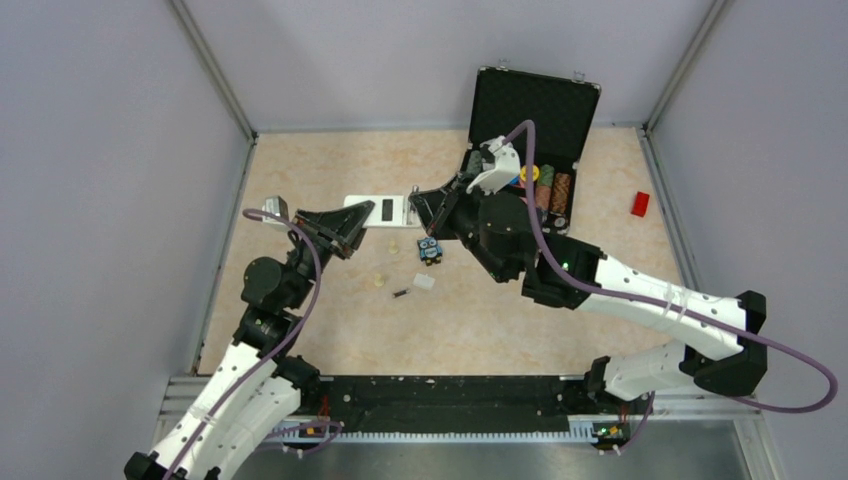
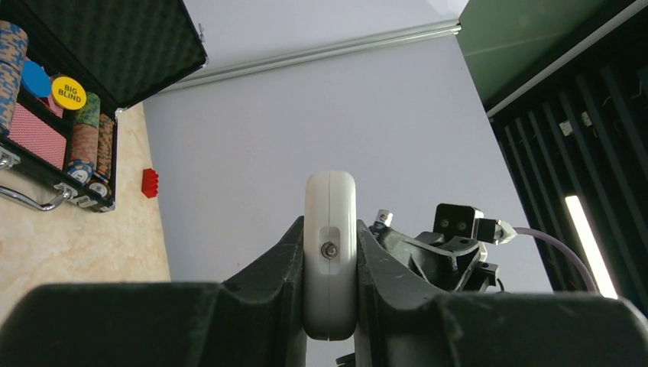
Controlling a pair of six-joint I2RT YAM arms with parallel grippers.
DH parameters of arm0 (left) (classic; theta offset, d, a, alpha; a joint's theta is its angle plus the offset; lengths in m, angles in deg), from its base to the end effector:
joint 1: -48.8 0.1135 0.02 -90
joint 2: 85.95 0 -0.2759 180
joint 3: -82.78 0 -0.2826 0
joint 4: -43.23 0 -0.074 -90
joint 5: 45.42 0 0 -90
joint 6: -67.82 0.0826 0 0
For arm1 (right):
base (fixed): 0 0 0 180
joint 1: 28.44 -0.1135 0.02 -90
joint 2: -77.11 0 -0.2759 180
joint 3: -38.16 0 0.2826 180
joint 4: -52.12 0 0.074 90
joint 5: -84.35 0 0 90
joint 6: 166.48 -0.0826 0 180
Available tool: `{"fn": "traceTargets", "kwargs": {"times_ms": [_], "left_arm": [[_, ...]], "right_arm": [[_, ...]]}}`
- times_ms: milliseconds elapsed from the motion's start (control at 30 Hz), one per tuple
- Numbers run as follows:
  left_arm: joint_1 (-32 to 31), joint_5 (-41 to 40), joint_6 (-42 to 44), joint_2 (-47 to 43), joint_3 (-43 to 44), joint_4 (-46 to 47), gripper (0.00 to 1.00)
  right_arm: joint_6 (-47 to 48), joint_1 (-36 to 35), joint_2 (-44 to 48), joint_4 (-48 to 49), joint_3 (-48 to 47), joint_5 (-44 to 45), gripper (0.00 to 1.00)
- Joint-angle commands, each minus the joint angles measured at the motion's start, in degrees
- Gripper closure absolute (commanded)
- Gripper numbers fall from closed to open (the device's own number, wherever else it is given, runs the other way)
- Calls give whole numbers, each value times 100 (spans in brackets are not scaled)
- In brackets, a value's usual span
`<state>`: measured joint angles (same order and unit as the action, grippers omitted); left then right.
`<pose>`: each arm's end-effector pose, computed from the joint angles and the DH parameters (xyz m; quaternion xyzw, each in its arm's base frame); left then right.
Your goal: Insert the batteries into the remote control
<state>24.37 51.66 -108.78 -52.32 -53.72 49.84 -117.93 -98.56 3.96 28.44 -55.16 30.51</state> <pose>0.1945 -0.0995 0.3590 -0.2660 0.5371 -0.6800 0.4223 0.1634 0.3085 0.4664 0.0346 0.7235 0.4115 0.5532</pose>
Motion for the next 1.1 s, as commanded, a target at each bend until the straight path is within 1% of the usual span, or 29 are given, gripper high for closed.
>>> {"fn": "traceTargets", "kwargs": {"times_ms": [0,100,267,433,700,1067], "left_arm": [[-18,-172,-253,31,-202,673,100],[-18,-150,-332,152,-426,960,100],[-18,-70,-531,388,-1042,1977,100],[-18,83,-739,641,-1350,2742,100],[-18,68,-1011,807,-1554,3222,100],[-18,28,-1060,790,-1640,3384,100]], "right_arm": [[321,-80,-266,-531,-412,662,94],[377,-74,-373,-607,-426,787,94],[419,-78,-446,-782,-393,860,94],[418,-74,-444,-971,-302,910,93],[368,-72,-584,-1070,-254,939,93],[463,-74,-905,-1121,-490,905,92]]}}
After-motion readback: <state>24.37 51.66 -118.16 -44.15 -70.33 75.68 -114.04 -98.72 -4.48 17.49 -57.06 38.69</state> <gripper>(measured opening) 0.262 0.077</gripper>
